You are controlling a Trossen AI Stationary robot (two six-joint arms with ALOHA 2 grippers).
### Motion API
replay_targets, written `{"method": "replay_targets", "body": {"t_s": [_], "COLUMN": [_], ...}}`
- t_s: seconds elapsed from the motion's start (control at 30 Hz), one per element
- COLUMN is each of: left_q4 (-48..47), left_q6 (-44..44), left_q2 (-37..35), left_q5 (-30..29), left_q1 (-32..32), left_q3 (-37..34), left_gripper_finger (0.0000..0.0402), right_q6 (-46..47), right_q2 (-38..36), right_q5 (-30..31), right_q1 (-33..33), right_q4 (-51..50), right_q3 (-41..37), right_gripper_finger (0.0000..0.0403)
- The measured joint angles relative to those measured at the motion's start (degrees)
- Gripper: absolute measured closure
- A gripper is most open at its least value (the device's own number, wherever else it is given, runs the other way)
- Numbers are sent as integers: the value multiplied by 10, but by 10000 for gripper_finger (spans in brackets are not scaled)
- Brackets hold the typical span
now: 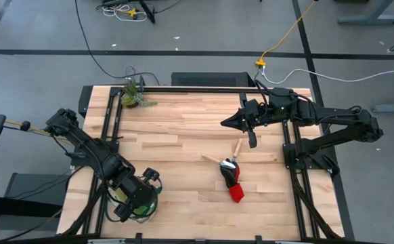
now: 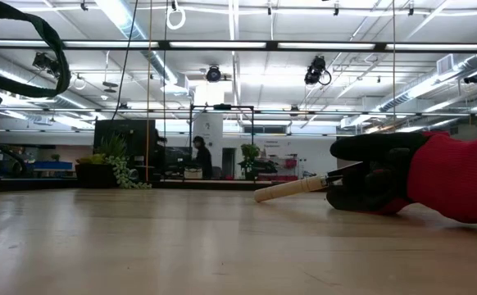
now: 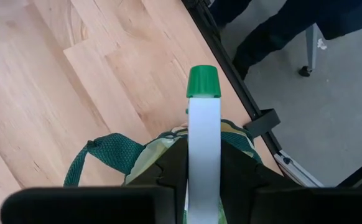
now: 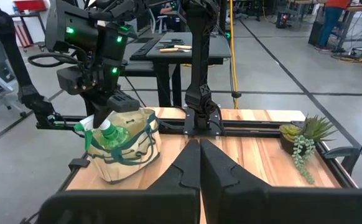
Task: Pick & Place Garden tools in Gardening bag
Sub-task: Put the green spray bottle into the white gardening bag, then put the brown trowel into the white gardening bag
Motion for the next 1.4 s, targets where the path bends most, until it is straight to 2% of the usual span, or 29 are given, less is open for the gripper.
{"method": "replay_targets", "body": {"t_s": [0.13,0.43,0.6,0.8,0.93,1.1,1.4], "left_q4": [0,0,0,-7,-11,-78,-99], "left_q6": [-2,-3,-3,-3,-4,-3,1], "left_q2": [0,0,-1,-6,-6,-6,-6], "left_q5": [0,0,0,-7,-52,-126,-169], "left_q1": [0,0,2,10,25,51,89], "left_q3": [0,0,0,15,49,101,184], "left_gripper_finger": [306,203,176,177,192,216,251], "right_q6": [0,-2,-2,-2,-2,0,-1], "right_q2": [0,0,0,0,0,0,0], "right_q5": [0,0,0,0,0,0,0], "right_q1": [0,0,0,0,0,0,0], "right_q4": [0,0,0,0,0,0,-1], "right_q3": [0,0,0,0,0,0,0], "right_gripper_finger": [403,403,403,403,403,403,393]}}
